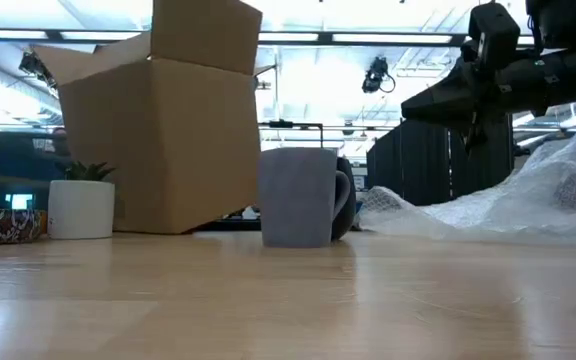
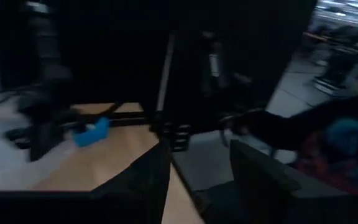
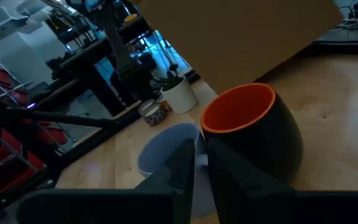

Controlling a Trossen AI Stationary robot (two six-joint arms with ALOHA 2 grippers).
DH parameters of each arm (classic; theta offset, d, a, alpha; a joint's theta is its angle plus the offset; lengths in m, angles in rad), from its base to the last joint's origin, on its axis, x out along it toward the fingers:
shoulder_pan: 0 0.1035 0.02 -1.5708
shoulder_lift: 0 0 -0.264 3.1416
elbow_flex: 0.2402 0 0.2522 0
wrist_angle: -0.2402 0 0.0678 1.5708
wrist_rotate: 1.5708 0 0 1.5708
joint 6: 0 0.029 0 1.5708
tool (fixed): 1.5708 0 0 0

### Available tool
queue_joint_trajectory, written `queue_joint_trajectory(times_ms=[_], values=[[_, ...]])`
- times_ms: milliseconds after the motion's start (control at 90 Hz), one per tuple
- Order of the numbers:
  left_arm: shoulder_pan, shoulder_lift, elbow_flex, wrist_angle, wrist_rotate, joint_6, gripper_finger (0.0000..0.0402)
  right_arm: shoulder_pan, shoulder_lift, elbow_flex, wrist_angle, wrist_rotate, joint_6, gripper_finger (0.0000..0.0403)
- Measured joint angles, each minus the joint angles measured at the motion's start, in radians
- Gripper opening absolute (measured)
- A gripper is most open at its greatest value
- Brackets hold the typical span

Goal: Wrap mug
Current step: Prepare the bubble wrap

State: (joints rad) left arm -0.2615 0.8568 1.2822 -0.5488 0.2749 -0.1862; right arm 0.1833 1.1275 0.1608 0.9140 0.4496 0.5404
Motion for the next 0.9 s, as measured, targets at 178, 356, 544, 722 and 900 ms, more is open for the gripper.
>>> queue_joint_trajectory(times_ms=[178,356,544,722,900], values=[[-0.118,0.008,-0.072,0.108,-0.055,0.002,0.0147,0.001,0.000,0.000,0.000,-0.001,0.006,0.0020],[-0.262,0.043,-0.096,0.161,-0.123,0.007,0.0147,0.001,0.000,0.000,0.000,-0.001,0.006,0.0020],[-0.448,0.122,-0.111,0.163,-0.316,0.046,0.0147,0.012,0.000,0.000,0.000,-0.001,0.007,0.0020],[-0.575,0.212,-0.111,0.162,-0.460,0.006,0.0147,0.026,0.000,0.000,0.000,0.000,0.001,0.0020],[-0.658,0.307,-0.111,0.048,-0.565,-0.130,0.0147,0.026,0.000,0.000,0.002,0.001,0.002,0.0020]])
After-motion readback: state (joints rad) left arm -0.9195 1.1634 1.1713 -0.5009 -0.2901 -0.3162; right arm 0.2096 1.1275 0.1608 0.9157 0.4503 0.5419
